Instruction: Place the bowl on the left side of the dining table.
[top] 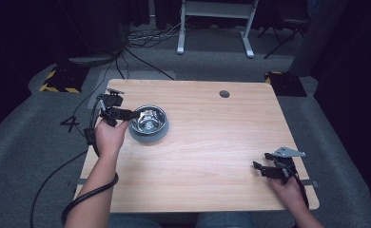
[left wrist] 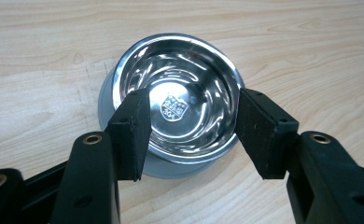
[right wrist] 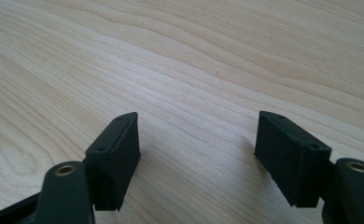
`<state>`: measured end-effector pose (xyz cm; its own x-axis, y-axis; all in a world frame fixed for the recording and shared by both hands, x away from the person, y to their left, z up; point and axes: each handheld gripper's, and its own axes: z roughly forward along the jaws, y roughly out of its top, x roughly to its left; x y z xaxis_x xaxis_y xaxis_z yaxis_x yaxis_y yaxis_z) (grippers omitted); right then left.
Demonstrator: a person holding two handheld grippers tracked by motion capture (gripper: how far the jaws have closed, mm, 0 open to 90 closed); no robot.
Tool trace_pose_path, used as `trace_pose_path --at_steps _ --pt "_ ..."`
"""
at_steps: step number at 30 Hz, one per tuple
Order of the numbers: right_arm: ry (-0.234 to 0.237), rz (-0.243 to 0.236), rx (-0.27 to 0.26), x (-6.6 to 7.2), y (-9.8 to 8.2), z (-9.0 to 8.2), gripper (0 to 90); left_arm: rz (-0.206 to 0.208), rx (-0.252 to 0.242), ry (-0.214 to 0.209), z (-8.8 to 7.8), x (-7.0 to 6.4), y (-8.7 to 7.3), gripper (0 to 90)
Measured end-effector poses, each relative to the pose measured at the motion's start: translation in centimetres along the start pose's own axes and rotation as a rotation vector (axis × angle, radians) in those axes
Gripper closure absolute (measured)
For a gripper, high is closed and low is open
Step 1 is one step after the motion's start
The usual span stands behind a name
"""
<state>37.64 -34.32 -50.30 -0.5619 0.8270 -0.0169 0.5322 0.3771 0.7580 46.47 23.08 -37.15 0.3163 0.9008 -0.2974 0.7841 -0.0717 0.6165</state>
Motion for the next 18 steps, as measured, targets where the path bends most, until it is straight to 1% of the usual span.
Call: trace_pose_path --at_steps 1,2,3,6,7,11,12,13,15,17,18 --pt "0.000 0.000 0.000 0.0 0.0 0.0 30.9 0.011 -0.011 -0.001 -0.4 -0.1 -0.2 45.9" --pt "0.000 0.000 0.000 0.0 0.0 0.0 30.9 0.017 -0.018 -0.015 -0.9 -0.3 -0.4 46.0" --pt "0.000 0.000 0.000 0.0 0.0 0.0 31.0 0.024 -0.025 -0.008 -1.2 -0.3 -0.6 45.9" --pt "0.000 0.000 0.000 0.0 0.0 0.0 30.9 0.043 -0.044 -0.025 -2.3 -0.8 -1.2 46.0" --pt "0.000 0.000 0.000 0.0 0.0 0.0 30.9 0.044 -0.052 -0.023 -2.7 -1.1 -1.4 45.9" --pt "0.000 0.000 0.000 0.0 0.0 0.0 30.9 0.086 -0.062 -0.027 -4.0 -1.8 -2.4 46.0" --pt "0.000 0.000 0.000 0.0 0.0 0.0 31.0 0.082 -0.066 -0.035 -4.2 -1.9 -2.5 46.0" --pt "0.000 0.000 0.000 0.0 0.0 0.0 31.0 0.088 -0.072 -0.039 -4.4 -1.9 -2.7 46.0" --pt "0.000 0.000 0.001 0.0 0.0 0.0 30.9 0.088 -0.075 -0.057 -4.7 -2.0 -3.1 45.9" --pt "0.000 0.000 0.000 0.0 0.0 0.0 30.9 0.095 -0.078 -0.060 -4.9 -2.1 -3.3 45.9" --pt "0.000 0.000 0.000 0.0 0.0 0.0 30.9 0.106 -0.081 -0.058 -5.1 -2.1 -3.5 45.9"
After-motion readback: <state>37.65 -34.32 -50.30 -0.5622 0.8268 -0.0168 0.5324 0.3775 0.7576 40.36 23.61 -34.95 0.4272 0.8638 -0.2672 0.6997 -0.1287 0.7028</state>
